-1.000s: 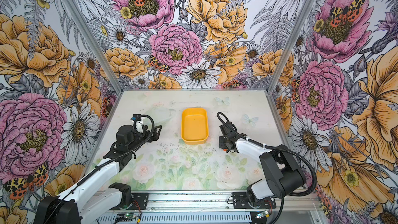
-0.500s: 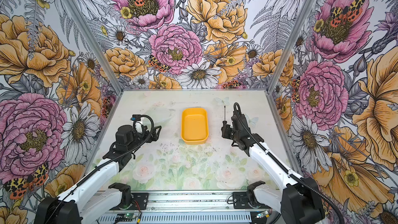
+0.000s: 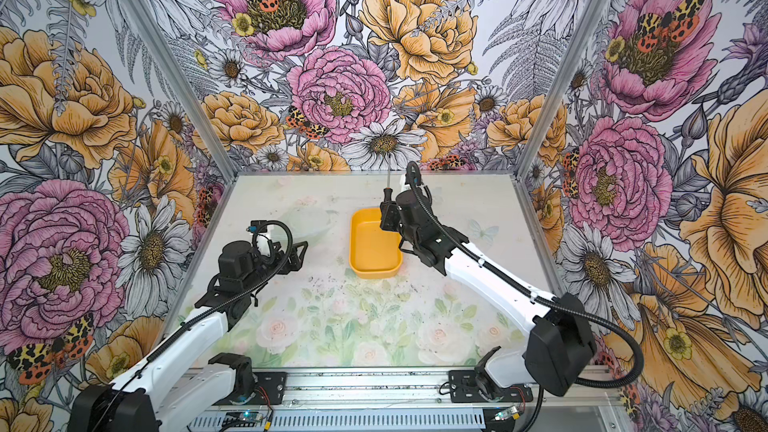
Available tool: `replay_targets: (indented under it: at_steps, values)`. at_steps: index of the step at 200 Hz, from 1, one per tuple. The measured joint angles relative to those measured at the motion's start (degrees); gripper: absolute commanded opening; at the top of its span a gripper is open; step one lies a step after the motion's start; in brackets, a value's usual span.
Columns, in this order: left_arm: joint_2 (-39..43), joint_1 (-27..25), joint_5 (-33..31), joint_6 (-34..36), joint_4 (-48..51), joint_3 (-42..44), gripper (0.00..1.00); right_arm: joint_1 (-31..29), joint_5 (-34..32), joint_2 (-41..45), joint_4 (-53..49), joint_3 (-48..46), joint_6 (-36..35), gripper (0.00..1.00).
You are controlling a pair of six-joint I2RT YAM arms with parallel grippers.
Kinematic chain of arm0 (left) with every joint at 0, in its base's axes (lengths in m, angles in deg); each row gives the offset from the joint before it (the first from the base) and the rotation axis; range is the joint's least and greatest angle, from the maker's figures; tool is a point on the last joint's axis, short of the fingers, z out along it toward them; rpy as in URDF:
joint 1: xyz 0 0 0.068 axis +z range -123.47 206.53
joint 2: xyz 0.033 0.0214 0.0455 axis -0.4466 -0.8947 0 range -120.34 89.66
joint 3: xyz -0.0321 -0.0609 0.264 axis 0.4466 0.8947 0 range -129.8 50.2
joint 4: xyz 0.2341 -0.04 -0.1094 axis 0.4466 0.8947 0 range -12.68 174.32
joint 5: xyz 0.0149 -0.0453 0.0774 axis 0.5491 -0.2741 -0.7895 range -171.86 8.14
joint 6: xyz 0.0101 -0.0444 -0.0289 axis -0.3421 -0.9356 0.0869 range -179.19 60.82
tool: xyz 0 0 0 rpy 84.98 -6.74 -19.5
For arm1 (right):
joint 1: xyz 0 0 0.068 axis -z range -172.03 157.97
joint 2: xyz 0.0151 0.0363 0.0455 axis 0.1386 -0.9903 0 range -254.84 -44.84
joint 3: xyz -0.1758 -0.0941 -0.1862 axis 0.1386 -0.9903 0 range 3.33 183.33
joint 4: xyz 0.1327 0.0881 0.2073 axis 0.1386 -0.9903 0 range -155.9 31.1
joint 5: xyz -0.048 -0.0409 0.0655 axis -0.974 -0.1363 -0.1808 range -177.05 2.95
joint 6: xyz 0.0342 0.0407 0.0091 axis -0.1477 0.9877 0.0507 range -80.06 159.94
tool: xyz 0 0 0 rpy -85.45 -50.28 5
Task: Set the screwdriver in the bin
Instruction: 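Carry the screwdriver with the right gripper over the yellow bin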
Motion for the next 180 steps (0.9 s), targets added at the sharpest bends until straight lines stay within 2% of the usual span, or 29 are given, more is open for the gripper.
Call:
replay_targets:
  at_steps: [45, 73, 126, 180]
  values:
    - [0.37, 0.46, 0.22, -0.04, 0.42, 0.0, 0.99, -8.76, -13.44, -10.99, 0.5, 3.54, -1.6, 0.0]
    - [1.01, 0.74, 0.42, -0.04, 0.83, 0.0, 0.99, -11.5, -18.1, -14.86, -1.31, 4.35, -1.81, 0.0]
    - [1.42, 1.05, 0.46, -0.04, 0.87, 0.0, 0.99, -11.28, -19.58, -17.09, -6.32, 4.98, 0.96, 0.0]
    - [1.42, 1.42, 0.85, -0.02, 0.9, 0.0, 0.99, -10.16, -14.62, -21.14, -9.97, 6.14, 3.28, 0.0]
